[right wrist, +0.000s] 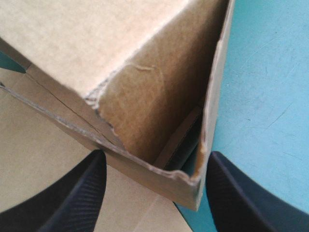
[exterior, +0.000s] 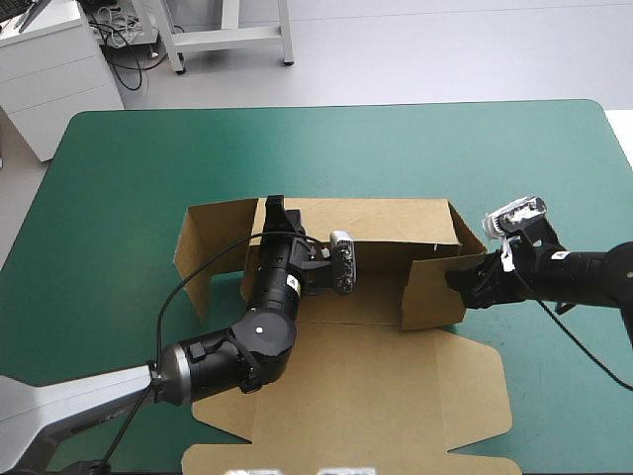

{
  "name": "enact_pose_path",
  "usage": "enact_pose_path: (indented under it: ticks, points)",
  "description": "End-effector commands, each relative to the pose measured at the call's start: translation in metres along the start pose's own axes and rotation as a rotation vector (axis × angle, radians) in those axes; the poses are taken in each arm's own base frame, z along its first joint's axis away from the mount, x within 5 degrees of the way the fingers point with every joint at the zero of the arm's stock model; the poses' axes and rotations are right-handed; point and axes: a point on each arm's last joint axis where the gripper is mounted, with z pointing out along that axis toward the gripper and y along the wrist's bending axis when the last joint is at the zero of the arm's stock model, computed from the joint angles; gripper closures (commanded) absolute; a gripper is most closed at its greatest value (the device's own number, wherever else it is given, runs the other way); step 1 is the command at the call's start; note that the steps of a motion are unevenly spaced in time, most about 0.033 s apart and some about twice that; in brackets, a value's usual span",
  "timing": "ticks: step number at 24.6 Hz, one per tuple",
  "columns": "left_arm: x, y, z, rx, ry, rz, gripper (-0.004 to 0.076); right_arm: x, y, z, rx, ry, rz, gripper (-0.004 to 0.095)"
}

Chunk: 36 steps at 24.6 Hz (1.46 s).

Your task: Fold the box

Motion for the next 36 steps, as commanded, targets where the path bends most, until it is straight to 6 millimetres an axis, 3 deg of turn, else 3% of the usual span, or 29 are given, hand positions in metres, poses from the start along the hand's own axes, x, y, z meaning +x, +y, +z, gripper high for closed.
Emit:
enact_pose_path:
  ticks: [1, 6, 14, 28, 33, 36]
  points:
    - [-0.001, 0.022, -0.01, -0.092, -0.027, -0.022, 0.0756, -0.001, 0.006, -0.005, 0.022, -0.134, 0.017, 0.0349]
    - [-0.001, 0.022, -0.01, -0.092, -0.027, -0.023, 0.0756, 0.018, 0.011, -0.001, 0.047, -0.199, 0.024, 0.0349]
    - [-0.001, 0.022, -0.01, -0.091, -0.029, -0.023, 0.0756, 0.028, 0.013, 0.001, 0.078, -0.21, 0.034, 0.0349]
    - [-0.002, 0.022, -0.01, -0.089, -0.037, -0.05, 0.0756, 0.014, 0.035, 0.023, 0.195, -0.364, 0.072, 0.0349]
    - [-0.003, 0.022, -0.01, -0.088, -0.048, -0.047, 0.0756, 0.013, 0.033, 0.029, 0.237, -0.401, 0.07, 0.0353]
    - [-0.004, 0.022, -0.01, -0.083, -0.059, -0.046, 0.0756, 0.014, 0.027, 0.042, 0.246, -0.356, 0.072, 0.0439]
